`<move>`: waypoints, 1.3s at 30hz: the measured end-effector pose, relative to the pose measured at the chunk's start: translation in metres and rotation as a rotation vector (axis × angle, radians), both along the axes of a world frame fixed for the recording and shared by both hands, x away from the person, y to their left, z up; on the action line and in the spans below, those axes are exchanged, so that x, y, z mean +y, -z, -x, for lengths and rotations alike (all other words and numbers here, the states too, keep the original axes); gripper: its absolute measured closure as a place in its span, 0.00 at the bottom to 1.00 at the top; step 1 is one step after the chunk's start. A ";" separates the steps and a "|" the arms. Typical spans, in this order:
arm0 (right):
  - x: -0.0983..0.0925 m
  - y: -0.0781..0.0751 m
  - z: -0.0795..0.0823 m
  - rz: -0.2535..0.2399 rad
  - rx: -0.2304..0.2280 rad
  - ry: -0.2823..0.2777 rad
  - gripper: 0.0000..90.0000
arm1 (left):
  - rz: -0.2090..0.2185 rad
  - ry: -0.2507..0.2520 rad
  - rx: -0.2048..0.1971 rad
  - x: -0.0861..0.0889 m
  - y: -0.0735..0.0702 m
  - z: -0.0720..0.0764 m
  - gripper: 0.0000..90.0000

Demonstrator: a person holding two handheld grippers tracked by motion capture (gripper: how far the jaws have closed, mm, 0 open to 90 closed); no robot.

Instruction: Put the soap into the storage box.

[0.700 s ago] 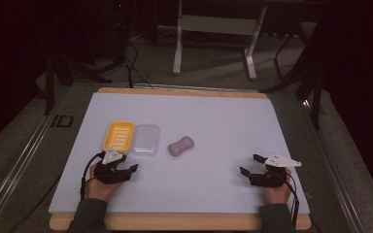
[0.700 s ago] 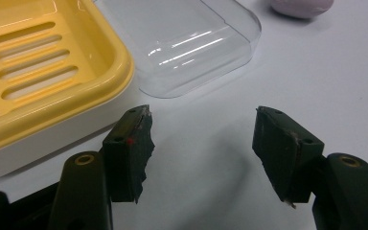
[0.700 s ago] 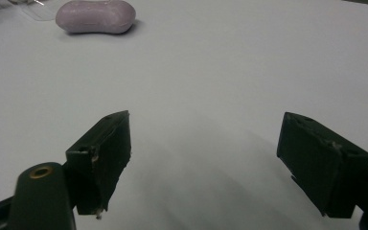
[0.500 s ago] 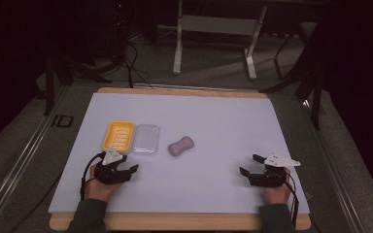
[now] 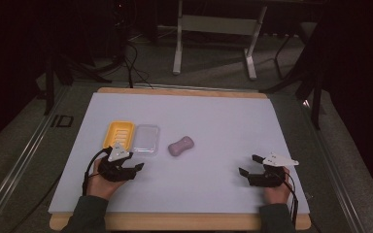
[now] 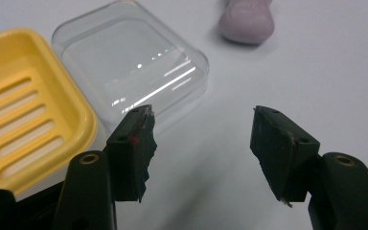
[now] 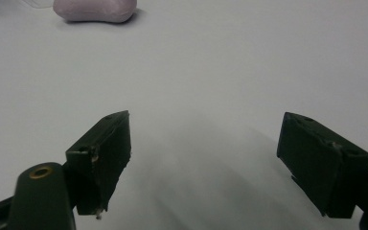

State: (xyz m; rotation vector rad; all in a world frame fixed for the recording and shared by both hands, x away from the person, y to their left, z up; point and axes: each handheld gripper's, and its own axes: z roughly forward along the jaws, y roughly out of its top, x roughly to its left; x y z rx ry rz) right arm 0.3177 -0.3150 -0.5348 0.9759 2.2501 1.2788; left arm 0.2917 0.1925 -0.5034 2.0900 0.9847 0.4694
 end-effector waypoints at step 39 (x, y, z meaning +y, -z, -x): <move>-0.002 0.000 0.000 -0.018 0.008 0.002 0.21 | -0.196 0.119 0.076 -0.054 -0.038 -0.038 0.44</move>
